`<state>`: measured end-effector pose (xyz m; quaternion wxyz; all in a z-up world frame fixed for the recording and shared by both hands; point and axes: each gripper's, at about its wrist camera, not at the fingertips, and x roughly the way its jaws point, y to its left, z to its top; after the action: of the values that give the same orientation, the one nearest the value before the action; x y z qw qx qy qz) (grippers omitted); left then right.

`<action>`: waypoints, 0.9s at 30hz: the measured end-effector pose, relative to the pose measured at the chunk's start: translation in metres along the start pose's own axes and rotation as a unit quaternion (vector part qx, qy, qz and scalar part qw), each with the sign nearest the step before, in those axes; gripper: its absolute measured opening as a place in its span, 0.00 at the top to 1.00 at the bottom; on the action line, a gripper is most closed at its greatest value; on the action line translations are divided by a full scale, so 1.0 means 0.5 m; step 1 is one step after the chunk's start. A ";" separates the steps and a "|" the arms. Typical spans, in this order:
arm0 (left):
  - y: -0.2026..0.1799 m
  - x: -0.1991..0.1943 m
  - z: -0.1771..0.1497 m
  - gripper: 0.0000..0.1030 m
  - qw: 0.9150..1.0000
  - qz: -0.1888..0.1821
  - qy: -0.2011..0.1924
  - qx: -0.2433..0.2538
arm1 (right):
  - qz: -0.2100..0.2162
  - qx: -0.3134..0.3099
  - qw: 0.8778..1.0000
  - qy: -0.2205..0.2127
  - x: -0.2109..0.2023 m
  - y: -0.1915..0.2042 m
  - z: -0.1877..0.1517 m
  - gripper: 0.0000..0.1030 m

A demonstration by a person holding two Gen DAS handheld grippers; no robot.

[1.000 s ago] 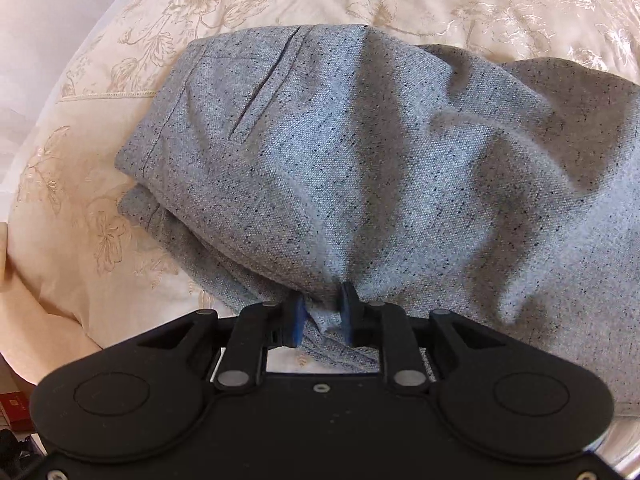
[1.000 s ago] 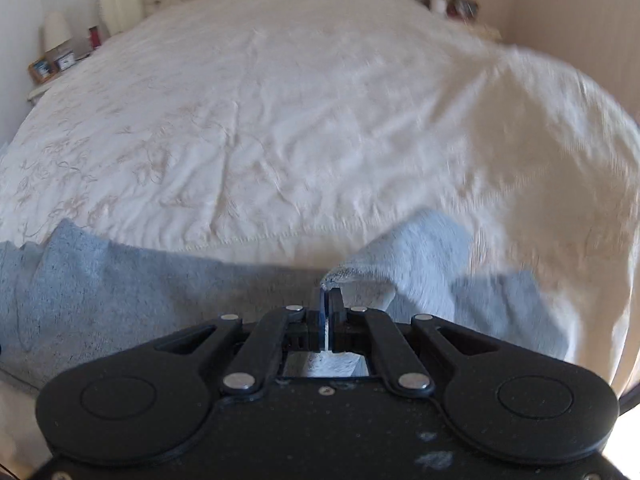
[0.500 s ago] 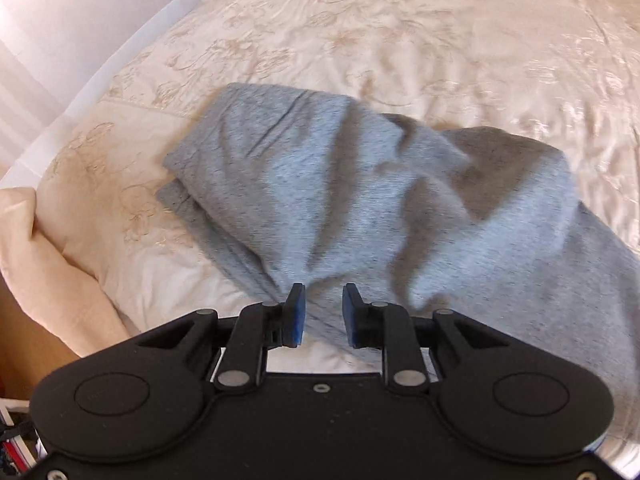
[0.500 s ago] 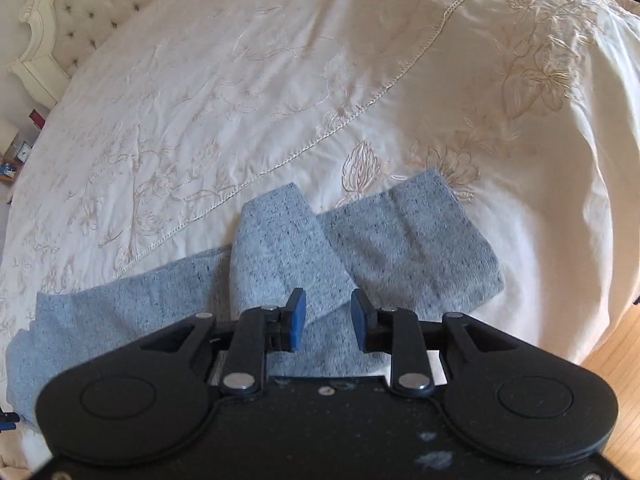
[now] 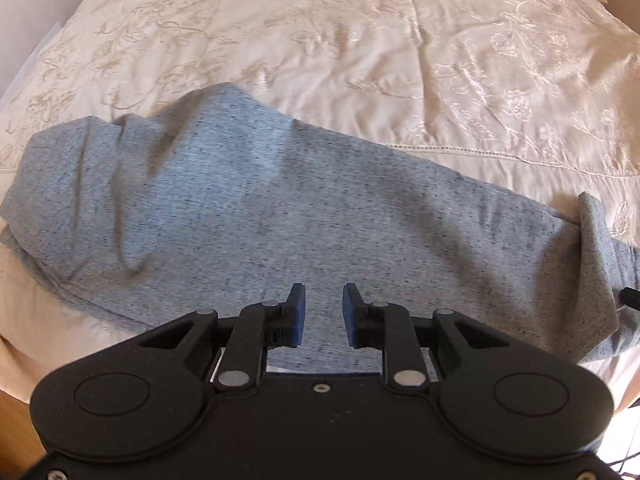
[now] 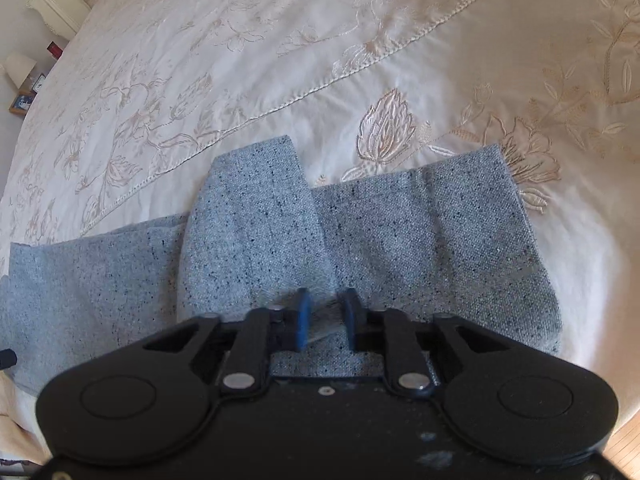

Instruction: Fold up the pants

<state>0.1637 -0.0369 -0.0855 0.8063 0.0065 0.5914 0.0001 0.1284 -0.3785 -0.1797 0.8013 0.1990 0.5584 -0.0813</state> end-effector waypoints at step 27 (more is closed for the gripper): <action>-0.036 0.019 -0.027 0.70 0.998 0.037 0.016 -0.046 | -0.005 -0.054 0.998 -0.003 -0.002 -0.118 0.100 0.67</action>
<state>0.1537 -0.0548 -0.0985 0.7955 -0.0087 0.6032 0.0571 0.1506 -0.4525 -0.1773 0.8123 0.1518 0.5604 -0.0559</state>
